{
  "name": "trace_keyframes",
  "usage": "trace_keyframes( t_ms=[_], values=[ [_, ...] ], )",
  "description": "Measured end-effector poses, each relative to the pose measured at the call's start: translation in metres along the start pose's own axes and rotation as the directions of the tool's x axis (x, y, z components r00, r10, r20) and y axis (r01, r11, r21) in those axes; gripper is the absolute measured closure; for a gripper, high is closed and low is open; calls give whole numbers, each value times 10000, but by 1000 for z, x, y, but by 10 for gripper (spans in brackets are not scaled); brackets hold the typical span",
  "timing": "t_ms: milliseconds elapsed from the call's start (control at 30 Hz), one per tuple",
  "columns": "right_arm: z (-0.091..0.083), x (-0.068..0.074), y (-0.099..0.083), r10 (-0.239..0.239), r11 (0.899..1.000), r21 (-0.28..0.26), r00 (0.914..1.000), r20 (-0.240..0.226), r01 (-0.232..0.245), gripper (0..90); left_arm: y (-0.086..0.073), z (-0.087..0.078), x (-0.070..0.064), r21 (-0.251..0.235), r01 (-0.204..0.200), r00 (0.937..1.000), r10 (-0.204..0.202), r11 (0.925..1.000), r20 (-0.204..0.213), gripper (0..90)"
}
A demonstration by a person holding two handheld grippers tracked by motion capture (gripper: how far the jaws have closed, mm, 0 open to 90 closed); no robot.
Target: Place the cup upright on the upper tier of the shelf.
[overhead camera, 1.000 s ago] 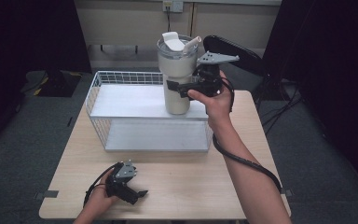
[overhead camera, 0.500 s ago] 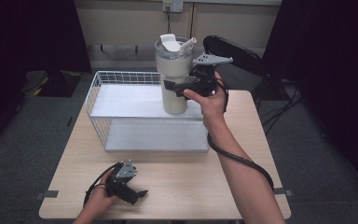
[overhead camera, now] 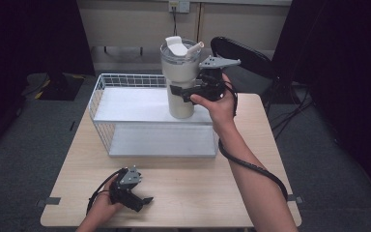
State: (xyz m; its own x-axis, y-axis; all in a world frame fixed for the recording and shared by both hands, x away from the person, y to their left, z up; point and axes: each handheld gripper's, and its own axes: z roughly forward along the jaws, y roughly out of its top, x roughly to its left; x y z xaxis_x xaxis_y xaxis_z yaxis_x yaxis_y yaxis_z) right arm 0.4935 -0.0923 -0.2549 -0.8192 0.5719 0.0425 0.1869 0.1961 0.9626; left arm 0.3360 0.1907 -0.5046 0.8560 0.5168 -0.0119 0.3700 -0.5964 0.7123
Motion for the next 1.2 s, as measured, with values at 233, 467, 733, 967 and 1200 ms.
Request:
trace_keyframes(
  t_ms=[233,467,733,967,1200],
  values=[
    [-7,1,-4,-134,9999,21,9999,-47,134,89,0,0,0,-5,6,10000,-6,10000,5,0],
    [-7,3,-7,-154,9999,56,9999,65,154,88,0,0,0,-5,5,10000,-5,10000,6,0],
    [-14,2,-28,-373,9917,1232,9993,56,363,114,0,0,0,-9,-31,10000,31,10000,21,0],
    [-35,9,-43,-276,9912,1285,9991,-328,316,115,0,0,0,-6,-34,10000,34,10000,19,0],
    [-50,19,-53,-181,9929,1156,9965,-816,275,114,0,0,0,-8,-35,10000,35,10000,22,0]
  ],
)
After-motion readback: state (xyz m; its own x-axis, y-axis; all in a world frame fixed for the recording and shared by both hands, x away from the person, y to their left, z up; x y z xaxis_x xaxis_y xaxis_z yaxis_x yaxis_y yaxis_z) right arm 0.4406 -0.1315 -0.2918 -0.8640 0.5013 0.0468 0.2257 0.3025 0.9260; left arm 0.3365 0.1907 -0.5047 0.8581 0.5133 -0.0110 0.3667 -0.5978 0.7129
